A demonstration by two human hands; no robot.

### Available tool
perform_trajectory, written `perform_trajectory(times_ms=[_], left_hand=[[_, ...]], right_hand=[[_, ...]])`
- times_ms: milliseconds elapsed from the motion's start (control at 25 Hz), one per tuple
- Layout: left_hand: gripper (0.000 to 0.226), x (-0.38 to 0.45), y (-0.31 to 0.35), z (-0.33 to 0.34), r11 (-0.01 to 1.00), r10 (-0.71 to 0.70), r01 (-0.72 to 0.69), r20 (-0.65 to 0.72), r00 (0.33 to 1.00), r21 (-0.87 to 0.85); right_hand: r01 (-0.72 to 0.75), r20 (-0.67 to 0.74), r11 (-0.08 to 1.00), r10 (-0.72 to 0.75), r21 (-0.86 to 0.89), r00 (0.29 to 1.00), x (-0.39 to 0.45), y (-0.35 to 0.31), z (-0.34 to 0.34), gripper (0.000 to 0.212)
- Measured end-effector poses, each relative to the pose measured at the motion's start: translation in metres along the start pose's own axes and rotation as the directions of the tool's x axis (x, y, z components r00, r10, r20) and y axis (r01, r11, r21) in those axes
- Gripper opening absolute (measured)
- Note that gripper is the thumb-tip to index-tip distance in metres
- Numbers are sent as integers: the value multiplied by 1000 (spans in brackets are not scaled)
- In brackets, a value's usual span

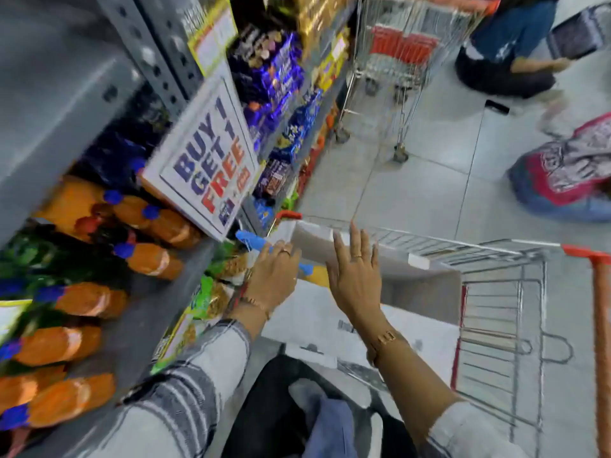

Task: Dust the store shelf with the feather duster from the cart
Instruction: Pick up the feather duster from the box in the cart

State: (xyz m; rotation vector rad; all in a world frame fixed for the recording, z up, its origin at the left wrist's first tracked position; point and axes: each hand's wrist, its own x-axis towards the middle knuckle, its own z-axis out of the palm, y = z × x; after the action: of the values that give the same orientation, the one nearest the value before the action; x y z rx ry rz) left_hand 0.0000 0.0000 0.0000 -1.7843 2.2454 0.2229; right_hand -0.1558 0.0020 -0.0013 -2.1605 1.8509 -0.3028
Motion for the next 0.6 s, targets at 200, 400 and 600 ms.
perform_trajectory(times_ms=[200, 400, 600], left_hand=[[23, 49, 7, 42, 980, 81, -94, 82, 993, 174], [24, 70, 8, 58, 944, 66, -125, 197, 978, 306], [24, 55, -2, 17, 949, 137, -182, 183, 973, 258]], right_hand=[[-58, -7, 992, 58, -113, 998, -3, 29, 55, 53], [-46, 52, 987, 55, -157, 997, -7, 34, 75, 56], [-64, 9, 991, 66, -120, 998, 3, 16, 43, 55]])
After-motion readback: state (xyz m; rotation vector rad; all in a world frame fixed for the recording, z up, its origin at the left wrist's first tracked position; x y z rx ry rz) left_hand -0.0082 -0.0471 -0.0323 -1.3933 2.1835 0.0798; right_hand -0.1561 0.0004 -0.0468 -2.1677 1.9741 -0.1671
